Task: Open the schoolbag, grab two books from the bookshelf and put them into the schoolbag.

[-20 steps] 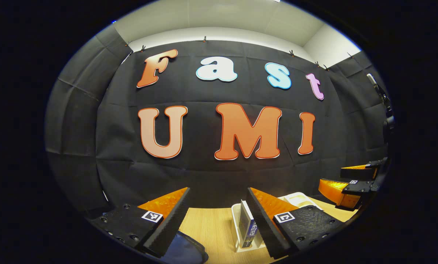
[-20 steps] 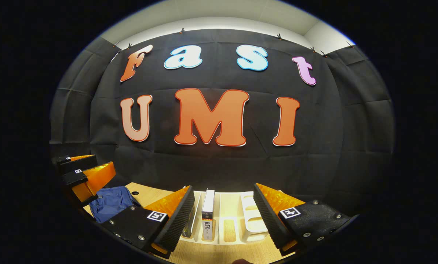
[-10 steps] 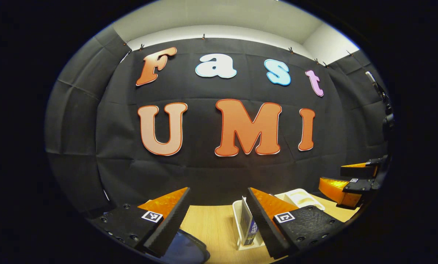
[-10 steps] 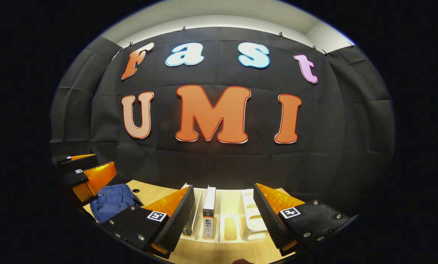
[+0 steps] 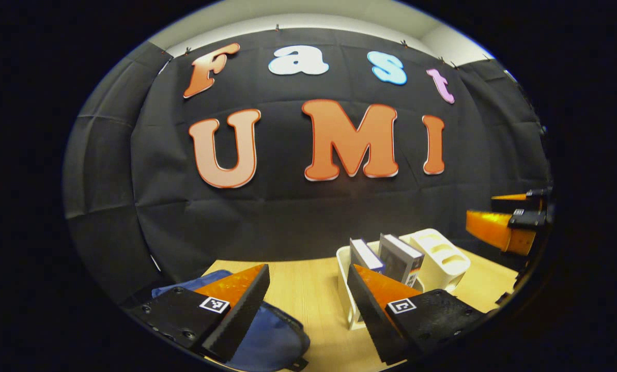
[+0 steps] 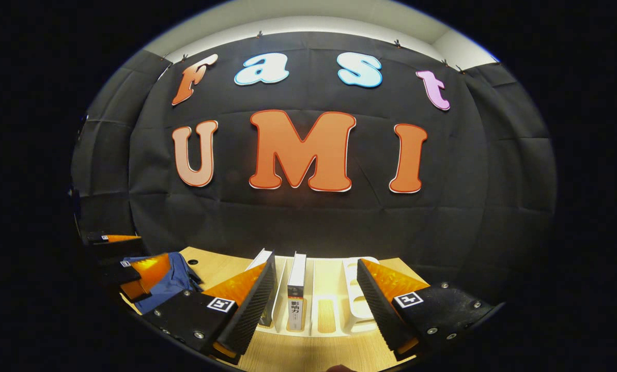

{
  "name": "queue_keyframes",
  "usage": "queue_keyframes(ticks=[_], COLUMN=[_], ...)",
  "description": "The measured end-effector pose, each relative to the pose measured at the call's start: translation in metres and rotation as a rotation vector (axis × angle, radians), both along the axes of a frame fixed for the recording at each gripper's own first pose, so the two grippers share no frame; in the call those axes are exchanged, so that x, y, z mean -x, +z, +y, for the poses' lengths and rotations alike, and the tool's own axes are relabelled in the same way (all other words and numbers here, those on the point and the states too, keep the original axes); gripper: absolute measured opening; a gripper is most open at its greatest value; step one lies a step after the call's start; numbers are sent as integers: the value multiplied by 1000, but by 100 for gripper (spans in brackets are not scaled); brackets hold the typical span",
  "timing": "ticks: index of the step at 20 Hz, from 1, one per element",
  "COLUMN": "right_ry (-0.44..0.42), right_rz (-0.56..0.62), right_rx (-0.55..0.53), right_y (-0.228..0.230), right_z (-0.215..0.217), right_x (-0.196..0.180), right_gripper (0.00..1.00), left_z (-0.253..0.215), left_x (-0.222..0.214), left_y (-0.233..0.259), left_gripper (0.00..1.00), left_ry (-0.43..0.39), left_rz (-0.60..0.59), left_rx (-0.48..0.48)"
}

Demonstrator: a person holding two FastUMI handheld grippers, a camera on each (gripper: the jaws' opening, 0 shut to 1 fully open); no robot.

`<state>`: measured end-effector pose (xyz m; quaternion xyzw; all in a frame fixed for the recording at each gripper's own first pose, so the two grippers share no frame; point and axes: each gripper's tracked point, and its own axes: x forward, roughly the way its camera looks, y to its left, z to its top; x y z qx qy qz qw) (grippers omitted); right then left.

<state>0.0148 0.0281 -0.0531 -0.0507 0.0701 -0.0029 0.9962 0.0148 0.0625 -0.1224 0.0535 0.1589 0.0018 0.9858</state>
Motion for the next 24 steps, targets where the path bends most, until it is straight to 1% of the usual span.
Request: queue_keyframes(ticks=[2, 4, 5, 6, 8, 10, 12, 14, 17, 19, 23, 24], right_ry=[-3, -12, -18, -25, -31, -36, -49, -53, -52, -51, -52, -51], right_rz=[24, 38, 37, 40, 74, 102, 113, 135, 169, 173, 182, 185], right_rx=[-14, -15, -12, -10, -29, -47, -39, -38, -41, -33, -22, -19], right_y=[-8, -14, -15, -16, -28, -37, -41, -50, -60, -61, -65, -66], right_z=[-1, -4, -7, -10, -12, -13, -17, -18, -16, -17, -17, -17], right_x=[0, 1, 1, 1, 2, 4, 4, 5, 8, 9, 8, 9], right_gripper=[95, 96, 96, 95, 96, 95, 96, 96, 96, 96, 96, 96], left_z=[13, 29, 34, 38, 50, 58, 54, 52, 55, 62, 73, 76], left_x=[5, 22, 31, 35, 49, 67, 78, 88, 103, 112, 112, 111], left_y=[-34, -71, -88, -102, -133, -157, -176, -196, -219, -228, -238, -239], left_gripper=[94, 95, 91, 96, 98, 99, 98, 98, 96, 96, 95, 94], left_ry=[8, 16, 16, 5, -2, -27, -72, -111, -141, -132, -109, -103], left_rz=[92, 213, 270, 311, 384, 443, 473, 514, 578, 608, 634, 634], left_rx=[-48, -108, -136, -173, -263, -355, -425, -471, -536, -581, -612, -623])
